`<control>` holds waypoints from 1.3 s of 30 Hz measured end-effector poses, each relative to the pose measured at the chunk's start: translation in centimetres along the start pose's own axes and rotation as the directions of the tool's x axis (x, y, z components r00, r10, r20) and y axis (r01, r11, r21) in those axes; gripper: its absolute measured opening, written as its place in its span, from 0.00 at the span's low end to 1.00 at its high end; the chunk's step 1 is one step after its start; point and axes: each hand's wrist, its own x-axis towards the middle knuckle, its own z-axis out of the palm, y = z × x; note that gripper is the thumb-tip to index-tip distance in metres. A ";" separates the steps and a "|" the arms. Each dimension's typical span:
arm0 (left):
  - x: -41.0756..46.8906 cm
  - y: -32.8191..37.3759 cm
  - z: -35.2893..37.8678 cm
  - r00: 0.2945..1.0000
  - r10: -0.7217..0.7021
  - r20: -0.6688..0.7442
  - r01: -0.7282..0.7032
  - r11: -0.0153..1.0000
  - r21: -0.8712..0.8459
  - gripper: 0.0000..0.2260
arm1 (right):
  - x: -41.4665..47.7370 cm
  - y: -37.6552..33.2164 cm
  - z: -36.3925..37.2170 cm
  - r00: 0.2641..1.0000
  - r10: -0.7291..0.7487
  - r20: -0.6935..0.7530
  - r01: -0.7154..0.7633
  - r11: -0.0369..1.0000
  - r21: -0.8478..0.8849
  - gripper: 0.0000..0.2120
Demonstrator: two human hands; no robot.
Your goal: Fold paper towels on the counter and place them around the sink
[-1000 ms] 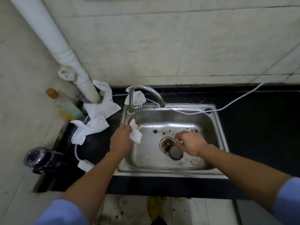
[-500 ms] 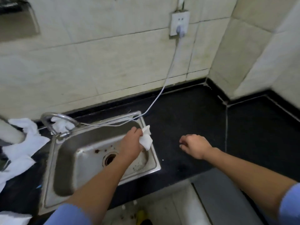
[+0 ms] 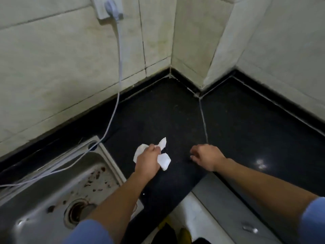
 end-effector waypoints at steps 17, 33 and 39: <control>4.0 -7.2 0.0 0.788 -0.612 0.067 0.611 0.764 -0.207 0.17 | 11.5 -4.8 0.5 0.977 0.200 0.079 -0.214 0.858 0.467 0.26; 7.8 -3.5 -1.2 0.680 -0.729 -0.077 0.439 0.489 -0.754 0.10 | 17.1 0.4 -2.4 0.954 0.300 -0.018 -0.156 0.544 0.825 0.12; 10.6 -5.4 -1.6 0.650 -0.755 -0.088 0.508 0.518 -0.689 0.14 | 20.8 0.3 -2.8 0.959 0.283 -0.023 -0.170 0.636 0.753 0.16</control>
